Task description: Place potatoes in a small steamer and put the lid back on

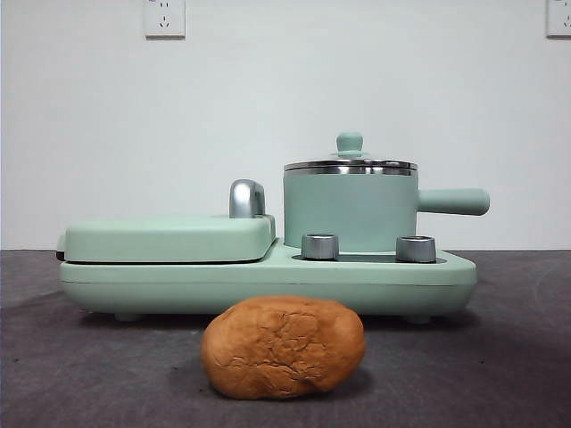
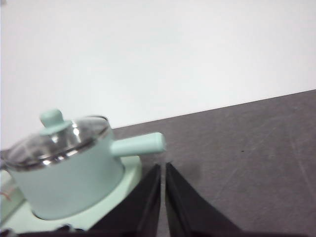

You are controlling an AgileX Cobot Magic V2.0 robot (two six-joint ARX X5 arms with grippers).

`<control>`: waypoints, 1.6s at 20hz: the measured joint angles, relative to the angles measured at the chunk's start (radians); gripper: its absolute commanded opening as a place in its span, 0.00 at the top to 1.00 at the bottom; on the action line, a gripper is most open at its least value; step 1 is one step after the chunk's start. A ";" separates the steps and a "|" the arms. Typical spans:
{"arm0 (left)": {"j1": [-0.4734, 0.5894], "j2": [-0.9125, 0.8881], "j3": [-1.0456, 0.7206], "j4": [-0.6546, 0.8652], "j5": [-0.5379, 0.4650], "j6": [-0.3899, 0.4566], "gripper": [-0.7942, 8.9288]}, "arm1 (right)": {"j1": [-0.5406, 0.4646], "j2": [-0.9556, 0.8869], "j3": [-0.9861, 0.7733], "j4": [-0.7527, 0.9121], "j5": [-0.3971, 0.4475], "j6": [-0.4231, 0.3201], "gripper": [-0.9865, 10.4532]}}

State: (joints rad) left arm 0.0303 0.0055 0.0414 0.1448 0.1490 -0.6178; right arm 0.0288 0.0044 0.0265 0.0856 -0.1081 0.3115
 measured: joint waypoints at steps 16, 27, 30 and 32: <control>0.000 0.265 0.509 -0.452 0.214 0.359 0.91 | 0.000 0.179 0.393 -0.235 -0.207 -0.006 0.90; -0.008 0.448 0.686 -0.546 0.352 0.883 0.91 | 0.004 0.409 0.577 -0.373 -0.369 -0.418 0.90; -0.009 0.454 0.687 -0.550 0.352 1.050 0.91 | 0.010 0.437 0.602 -0.401 -0.360 -0.553 0.90; -0.009 0.454 0.687 -0.550 0.352 1.102 0.91 | 0.013 0.448 0.609 -0.419 -0.360 -0.635 0.87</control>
State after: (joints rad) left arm 0.0212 0.4599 0.7284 -0.4049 0.5011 0.4847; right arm 0.0418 0.4522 0.6353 -0.3336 -0.4683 -0.3237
